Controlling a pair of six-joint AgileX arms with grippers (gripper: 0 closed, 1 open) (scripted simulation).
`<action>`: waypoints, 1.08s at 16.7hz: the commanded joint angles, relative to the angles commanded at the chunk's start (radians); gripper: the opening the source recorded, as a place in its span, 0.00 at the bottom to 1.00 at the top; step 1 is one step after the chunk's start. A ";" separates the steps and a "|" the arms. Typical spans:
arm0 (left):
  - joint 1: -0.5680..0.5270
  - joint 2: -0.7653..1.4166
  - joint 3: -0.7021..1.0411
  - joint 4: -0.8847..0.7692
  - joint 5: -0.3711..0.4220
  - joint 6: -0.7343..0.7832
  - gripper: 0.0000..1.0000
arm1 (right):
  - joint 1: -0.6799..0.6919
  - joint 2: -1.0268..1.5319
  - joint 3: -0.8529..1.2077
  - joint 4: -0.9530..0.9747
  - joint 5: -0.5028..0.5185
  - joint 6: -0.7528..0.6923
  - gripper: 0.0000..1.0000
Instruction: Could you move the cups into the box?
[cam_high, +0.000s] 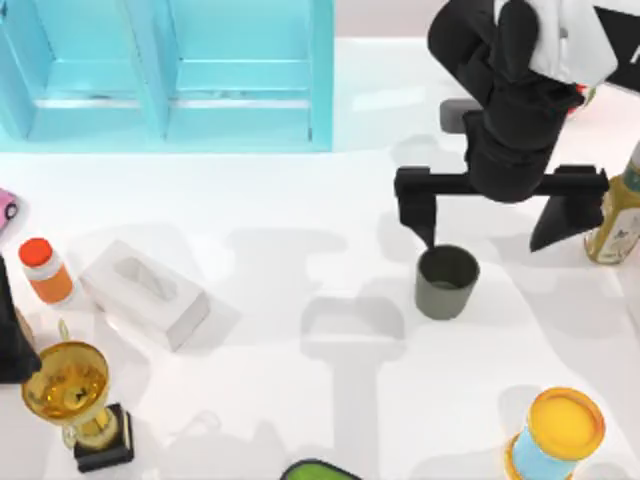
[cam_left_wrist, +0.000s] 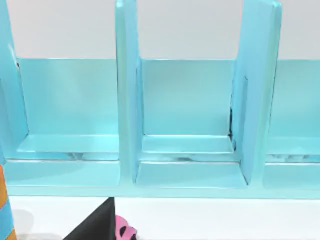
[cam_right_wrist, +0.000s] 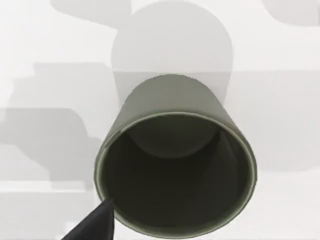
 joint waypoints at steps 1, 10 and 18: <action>0.000 0.000 0.000 0.000 0.000 0.000 1.00 | 0.001 0.010 -0.037 0.051 0.000 0.001 1.00; 0.000 0.000 0.000 0.000 0.000 0.000 1.00 | 0.004 0.044 -0.161 0.204 0.000 0.005 1.00; 0.000 0.000 0.000 0.000 0.000 0.000 1.00 | 0.004 0.044 -0.161 0.204 0.000 0.005 0.40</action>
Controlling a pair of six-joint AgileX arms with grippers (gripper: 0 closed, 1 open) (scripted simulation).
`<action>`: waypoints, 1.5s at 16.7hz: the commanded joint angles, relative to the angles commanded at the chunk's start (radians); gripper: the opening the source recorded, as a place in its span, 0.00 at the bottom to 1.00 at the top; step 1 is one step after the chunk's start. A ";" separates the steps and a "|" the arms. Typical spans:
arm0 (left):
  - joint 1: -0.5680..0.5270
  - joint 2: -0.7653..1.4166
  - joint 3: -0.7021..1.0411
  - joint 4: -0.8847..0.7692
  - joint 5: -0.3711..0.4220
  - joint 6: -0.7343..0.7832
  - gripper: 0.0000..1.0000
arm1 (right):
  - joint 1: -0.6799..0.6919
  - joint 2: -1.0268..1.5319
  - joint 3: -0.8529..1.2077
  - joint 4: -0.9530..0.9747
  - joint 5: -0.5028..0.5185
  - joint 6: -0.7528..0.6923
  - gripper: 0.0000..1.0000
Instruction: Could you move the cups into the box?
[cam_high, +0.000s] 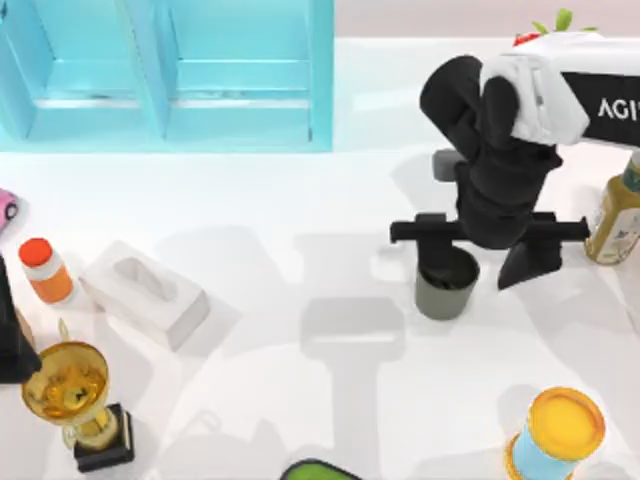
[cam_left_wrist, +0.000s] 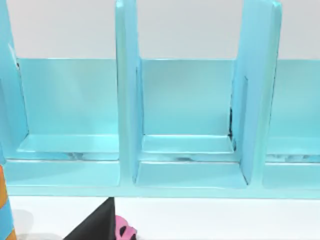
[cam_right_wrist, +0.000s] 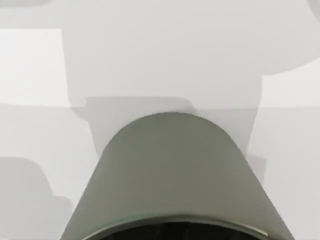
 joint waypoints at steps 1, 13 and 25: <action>0.000 0.000 0.000 0.000 0.000 0.000 1.00 | 0.000 0.000 0.000 0.000 0.000 0.000 0.32; 0.000 0.000 0.000 0.000 0.000 0.000 1.00 | 0.000 0.000 0.000 0.000 0.000 0.000 0.00; 0.000 0.000 0.000 0.000 0.000 0.000 1.00 | -0.249 -0.220 0.088 -0.307 -0.001 -0.250 0.00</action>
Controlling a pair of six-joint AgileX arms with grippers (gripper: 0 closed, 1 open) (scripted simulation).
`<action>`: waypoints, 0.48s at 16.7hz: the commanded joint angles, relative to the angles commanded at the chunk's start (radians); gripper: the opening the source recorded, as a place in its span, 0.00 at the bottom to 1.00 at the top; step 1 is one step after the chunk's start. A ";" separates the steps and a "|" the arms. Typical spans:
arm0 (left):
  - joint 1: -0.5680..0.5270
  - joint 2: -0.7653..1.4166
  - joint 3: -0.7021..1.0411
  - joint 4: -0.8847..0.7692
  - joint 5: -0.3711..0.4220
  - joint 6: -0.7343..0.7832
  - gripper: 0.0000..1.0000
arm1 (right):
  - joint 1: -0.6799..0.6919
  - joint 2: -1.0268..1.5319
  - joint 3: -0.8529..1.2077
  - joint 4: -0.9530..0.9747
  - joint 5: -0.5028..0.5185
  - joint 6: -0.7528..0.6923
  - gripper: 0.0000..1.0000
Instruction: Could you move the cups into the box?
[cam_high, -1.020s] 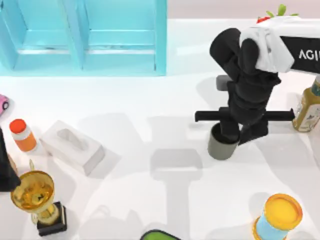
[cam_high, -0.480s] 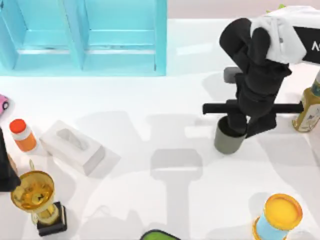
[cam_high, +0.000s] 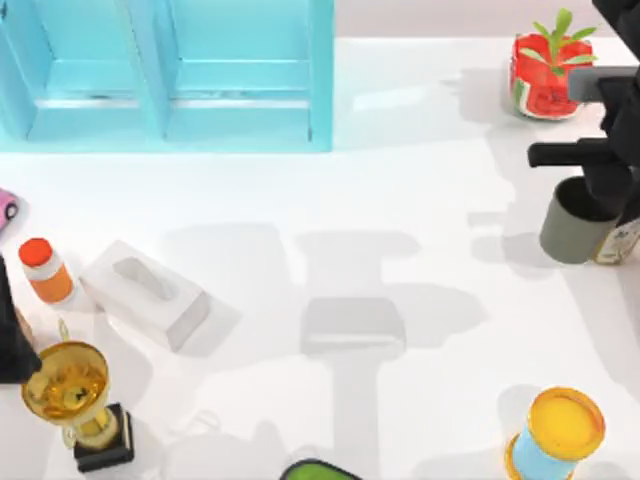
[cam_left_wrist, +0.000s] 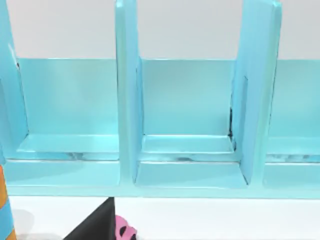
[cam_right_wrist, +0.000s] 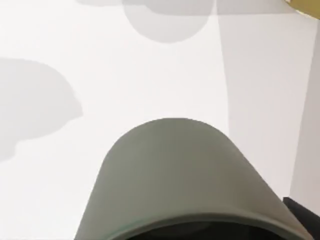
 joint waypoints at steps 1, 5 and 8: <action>0.000 0.000 0.000 0.000 0.000 0.000 1.00 | 0.000 0.000 0.000 0.000 0.000 0.000 0.00; 0.000 0.000 0.000 0.000 0.000 0.000 1.00 | -0.011 0.000 0.002 -0.012 0.002 -0.013 0.00; 0.000 0.000 0.000 0.000 0.000 0.000 1.00 | -0.111 -0.013 0.025 -0.088 0.001 -0.101 0.00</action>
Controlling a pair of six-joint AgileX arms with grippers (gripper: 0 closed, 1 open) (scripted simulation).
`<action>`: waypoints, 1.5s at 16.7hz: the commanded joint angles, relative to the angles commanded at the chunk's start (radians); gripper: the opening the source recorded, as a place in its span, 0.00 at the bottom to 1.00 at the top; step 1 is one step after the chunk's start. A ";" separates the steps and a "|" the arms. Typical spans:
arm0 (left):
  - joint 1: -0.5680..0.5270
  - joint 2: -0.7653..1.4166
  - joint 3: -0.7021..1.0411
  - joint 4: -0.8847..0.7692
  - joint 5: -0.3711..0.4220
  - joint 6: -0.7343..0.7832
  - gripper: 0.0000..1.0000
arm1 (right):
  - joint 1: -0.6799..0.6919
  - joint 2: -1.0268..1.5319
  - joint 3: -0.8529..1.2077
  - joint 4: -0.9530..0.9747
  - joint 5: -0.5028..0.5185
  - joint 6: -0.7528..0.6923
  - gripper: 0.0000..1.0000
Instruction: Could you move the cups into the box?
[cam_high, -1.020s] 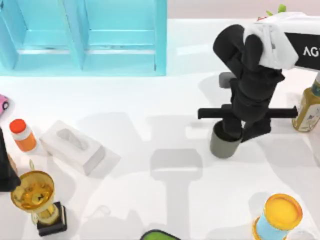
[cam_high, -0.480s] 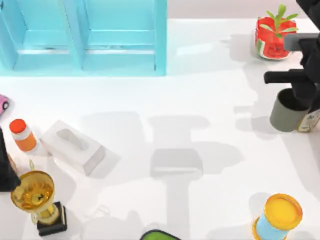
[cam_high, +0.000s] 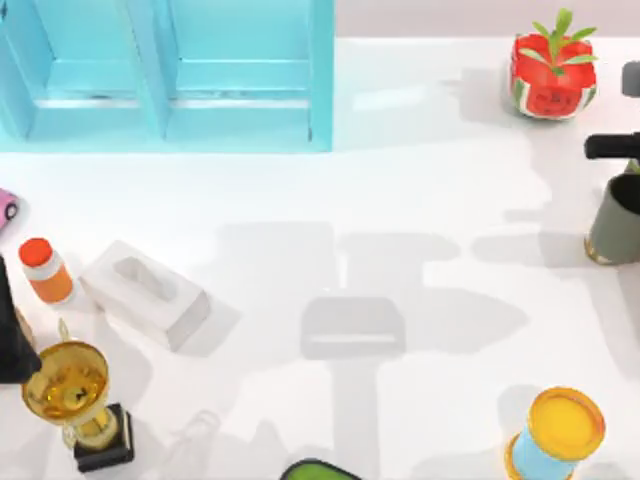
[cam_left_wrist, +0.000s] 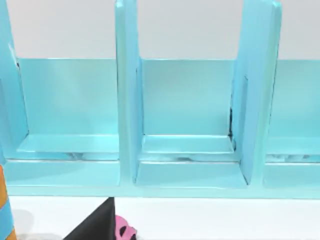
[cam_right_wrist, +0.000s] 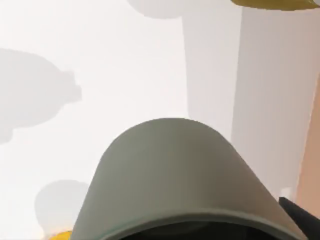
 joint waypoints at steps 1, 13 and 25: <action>0.000 0.000 0.000 0.000 0.000 0.000 1.00 | -0.055 -0.005 0.008 -0.029 0.000 -0.047 0.00; 0.000 0.000 0.000 0.000 0.000 0.000 1.00 | -0.635 -0.034 0.080 -0.003 0.029 -0.649 0.00; 0.000 0.000 0.000 0.000 0.000 0.000 1.00 | -0.620 -0.036 -0.107 0.186 0.029 -0.631 0.00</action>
